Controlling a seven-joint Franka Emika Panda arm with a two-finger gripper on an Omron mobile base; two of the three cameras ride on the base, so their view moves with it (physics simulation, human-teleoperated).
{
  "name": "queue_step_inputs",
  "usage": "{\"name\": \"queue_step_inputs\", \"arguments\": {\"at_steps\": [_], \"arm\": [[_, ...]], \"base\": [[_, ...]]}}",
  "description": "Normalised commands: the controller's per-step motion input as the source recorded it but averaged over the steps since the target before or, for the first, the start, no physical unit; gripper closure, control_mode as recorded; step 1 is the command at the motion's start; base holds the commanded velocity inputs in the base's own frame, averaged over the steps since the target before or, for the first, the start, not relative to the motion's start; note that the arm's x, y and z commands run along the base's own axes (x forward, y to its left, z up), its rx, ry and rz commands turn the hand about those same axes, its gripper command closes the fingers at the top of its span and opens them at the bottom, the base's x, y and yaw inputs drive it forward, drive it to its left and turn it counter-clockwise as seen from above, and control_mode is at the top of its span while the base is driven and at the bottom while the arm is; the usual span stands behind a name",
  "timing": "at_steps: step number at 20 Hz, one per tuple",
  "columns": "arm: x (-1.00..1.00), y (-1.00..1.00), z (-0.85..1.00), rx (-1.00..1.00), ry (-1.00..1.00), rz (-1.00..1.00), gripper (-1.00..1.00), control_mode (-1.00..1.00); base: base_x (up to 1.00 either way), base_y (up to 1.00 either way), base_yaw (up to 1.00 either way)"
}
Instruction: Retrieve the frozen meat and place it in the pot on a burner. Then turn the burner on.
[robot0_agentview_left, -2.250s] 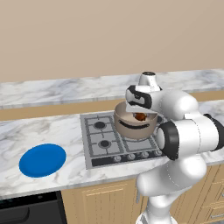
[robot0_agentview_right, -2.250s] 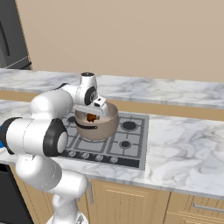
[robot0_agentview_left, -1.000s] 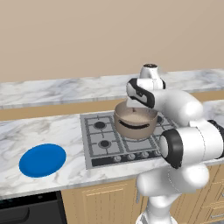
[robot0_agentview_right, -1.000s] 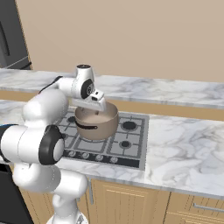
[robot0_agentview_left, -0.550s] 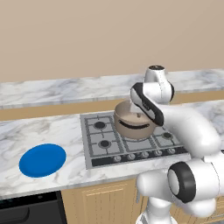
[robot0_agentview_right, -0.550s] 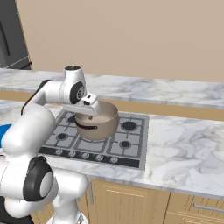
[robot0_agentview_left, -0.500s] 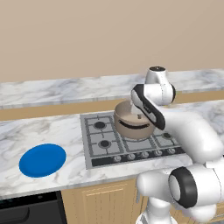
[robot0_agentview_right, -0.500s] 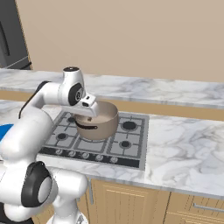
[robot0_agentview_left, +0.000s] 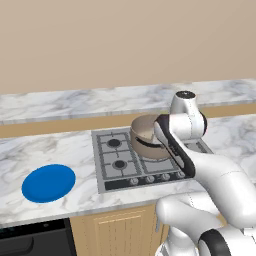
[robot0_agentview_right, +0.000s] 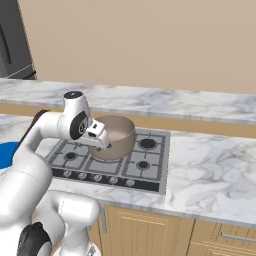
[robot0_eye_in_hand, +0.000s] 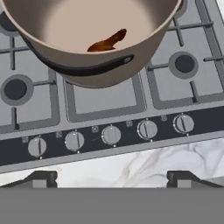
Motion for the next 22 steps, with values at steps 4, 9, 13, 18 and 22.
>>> {"name": "queue_step_inputs", "arguments": {"at_steps": [4, 9, 13, 18, 22], "arm": [[-0.07, 0.0, -0.3, 0.0, 0.0, 0.0, -1.0, -1.0], [-0.07, 0.0, -0.3, 0.0, 0.01, 0.0, -1.0, -1.0], [-0.05, 0.0, -0.35, 0.0, 0.01, 0.0, -1.0, -1.0], [-0.03, 0.0, -0.44, 0.0, 0.0, 0.0, -1.0, -1.0], [0.0, 0.0, -0.42, -0.01, 0.01, 0.0, -1.0, -1.0]], "base": [[0.0, 0.0, 0.0], [0.0, 0.0, 0.0], [0.0, 0.0, 0.0], [0.0, 0.0, 0.0], [0.0, 0.0, 0.0]]}}
